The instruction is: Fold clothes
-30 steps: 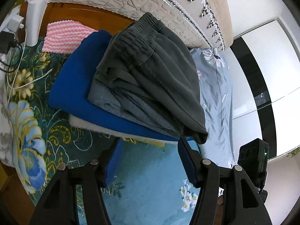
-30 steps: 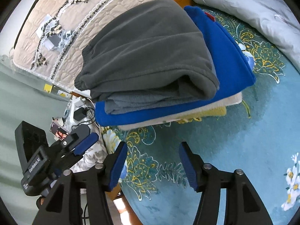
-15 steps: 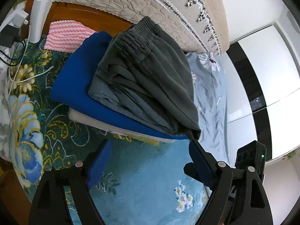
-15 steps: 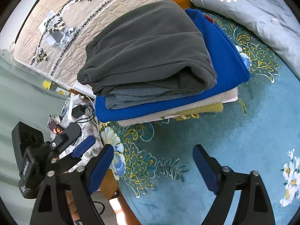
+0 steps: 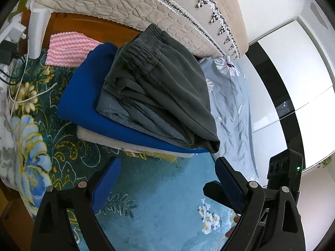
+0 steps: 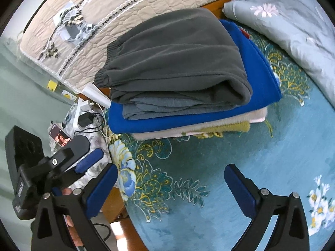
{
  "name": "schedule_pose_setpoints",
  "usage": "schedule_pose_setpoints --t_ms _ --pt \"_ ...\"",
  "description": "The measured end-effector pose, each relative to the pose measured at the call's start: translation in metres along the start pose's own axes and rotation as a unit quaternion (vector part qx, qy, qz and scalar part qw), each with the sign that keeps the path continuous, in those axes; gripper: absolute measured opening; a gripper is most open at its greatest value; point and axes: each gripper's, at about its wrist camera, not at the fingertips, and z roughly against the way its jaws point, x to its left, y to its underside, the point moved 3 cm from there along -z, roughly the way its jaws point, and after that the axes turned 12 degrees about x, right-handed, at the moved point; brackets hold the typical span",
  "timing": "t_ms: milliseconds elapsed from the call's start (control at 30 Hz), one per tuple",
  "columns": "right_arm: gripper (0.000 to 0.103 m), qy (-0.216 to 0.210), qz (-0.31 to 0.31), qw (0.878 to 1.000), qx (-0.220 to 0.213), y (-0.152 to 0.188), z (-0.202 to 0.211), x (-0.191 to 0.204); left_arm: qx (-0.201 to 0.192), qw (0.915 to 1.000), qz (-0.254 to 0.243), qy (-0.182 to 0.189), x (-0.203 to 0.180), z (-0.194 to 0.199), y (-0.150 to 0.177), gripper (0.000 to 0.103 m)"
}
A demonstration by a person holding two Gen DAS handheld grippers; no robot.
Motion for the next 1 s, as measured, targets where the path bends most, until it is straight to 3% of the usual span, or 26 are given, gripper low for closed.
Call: schedule_pose_setpoints --t_ms 600,767,1000 --pt "0.103 0.019 0.017 1.000 -0.008 0.005 0.008 0.005 0.005 0.9998 -0.019 0.000 -0.010 0.002 0.006 0.092" --pt "0.103 0.022 0.020 1.000 -0.007 0.005 0.008 0.005 0.012 0.9992 -0.024 -0.029 -0.012 0.000 0.006 0.092" --pt "0.103 0.024 0.023 0.999 -0.003 0.005 0.007 0.005 0.005 0.9997 -0.015 -0.020 -0.011 0.002 0.005 0.092"
